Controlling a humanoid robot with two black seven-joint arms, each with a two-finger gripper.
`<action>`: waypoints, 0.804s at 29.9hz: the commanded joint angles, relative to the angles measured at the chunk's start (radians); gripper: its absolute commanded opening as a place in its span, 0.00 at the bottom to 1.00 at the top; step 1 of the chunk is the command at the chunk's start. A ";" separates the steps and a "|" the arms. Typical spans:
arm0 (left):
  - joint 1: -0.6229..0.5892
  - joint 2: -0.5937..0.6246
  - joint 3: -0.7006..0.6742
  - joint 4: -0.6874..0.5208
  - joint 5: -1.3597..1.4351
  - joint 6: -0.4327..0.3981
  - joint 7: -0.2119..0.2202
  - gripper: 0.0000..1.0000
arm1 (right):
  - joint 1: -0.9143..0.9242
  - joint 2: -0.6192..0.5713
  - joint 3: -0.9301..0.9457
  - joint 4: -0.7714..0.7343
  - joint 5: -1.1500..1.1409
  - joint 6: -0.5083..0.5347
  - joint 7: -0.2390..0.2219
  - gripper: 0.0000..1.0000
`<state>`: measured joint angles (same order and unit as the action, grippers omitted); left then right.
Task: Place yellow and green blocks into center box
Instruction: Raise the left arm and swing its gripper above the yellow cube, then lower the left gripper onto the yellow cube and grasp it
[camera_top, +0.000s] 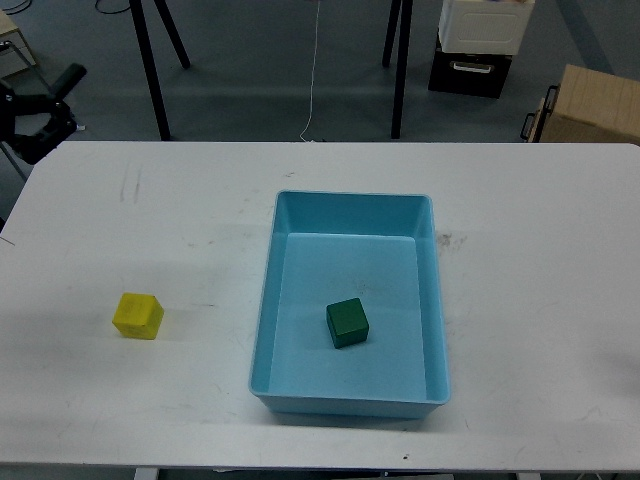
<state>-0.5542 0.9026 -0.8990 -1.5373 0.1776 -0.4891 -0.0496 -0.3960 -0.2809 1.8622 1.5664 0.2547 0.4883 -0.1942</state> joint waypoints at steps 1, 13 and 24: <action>-0.235 0.004 0.309 0.026 0.118 0.000 0.022 1.00 | 0.000 0.000 0.000 0.000 0.000 0.000 -0.002 1.00; -0.945 -0.024 1.138 0.049 0.370 0.000 0.128 1.00 | 0.008 0.039 -0.008 0.006 -0.002 0.000 -0.005 1.00; -1.009 -0.100 1.496 0.052 0.700 0.000 0.126 1.00 | 0.008 0.039 -0.038 0.003 -0.002 0.000 -0.005 1.00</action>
<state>-1.6365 0.8006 0.5824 -1.4890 0.8426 -0.4885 0.0780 -0.3881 -0.2424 1.8244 1.5724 0.2531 0.4887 -0.1994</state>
